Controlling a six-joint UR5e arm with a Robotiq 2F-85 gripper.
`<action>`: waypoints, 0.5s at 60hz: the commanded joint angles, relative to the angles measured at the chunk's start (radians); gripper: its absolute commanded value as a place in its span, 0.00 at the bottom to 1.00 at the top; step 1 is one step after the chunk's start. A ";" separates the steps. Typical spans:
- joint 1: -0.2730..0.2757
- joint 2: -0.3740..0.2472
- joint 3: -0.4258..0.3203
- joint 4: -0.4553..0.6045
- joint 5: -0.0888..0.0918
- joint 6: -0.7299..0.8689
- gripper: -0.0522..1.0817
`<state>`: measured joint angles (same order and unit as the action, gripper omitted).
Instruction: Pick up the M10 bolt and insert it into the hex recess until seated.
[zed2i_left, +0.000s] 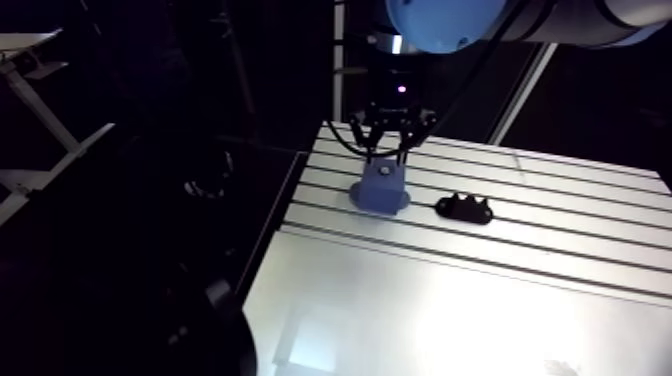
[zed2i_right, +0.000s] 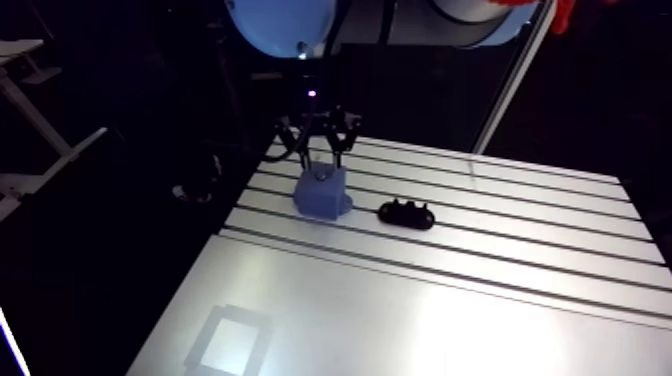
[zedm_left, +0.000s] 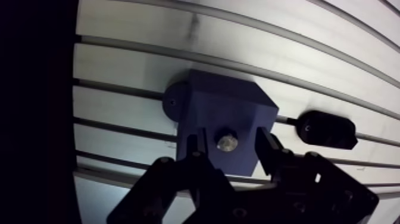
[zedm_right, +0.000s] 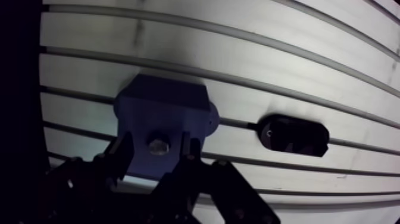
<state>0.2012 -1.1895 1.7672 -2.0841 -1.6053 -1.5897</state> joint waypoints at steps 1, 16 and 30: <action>-0.003 0.000 0.001 0.000 0.015 0.000 0.46; -0.003 0.000 0.007 0.000 0.016 0.000 0.46; -0.003 0.000 0.007 0.000 0.017 0.000 0.46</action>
<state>0.1980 -1.1895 1.7735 -2.0837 -1.5894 -1.5899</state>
